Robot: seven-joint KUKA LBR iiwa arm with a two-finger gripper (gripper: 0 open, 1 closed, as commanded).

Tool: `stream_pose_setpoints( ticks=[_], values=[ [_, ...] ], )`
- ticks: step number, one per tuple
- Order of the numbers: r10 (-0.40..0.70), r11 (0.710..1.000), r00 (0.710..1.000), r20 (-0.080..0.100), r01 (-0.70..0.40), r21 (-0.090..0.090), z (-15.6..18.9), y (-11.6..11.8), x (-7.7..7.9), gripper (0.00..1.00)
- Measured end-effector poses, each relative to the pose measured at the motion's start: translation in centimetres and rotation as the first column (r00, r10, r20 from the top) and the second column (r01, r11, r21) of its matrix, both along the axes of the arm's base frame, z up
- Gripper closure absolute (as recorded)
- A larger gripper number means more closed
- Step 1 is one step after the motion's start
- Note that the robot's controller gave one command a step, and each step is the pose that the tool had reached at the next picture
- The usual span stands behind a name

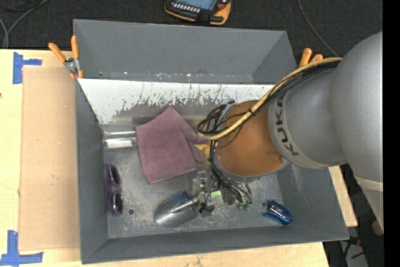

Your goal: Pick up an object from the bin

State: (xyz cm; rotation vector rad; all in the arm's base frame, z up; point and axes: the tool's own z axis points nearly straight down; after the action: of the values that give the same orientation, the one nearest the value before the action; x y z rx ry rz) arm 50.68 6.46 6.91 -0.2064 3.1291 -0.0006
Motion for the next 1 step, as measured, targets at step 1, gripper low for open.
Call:
stream_pose_setpoints(
  ticks=[1],
  values=[
    [0.0,1.0,1.0,0.0,0.0,0.0,0.0,0.0,0.0,1.0]
  ],
)
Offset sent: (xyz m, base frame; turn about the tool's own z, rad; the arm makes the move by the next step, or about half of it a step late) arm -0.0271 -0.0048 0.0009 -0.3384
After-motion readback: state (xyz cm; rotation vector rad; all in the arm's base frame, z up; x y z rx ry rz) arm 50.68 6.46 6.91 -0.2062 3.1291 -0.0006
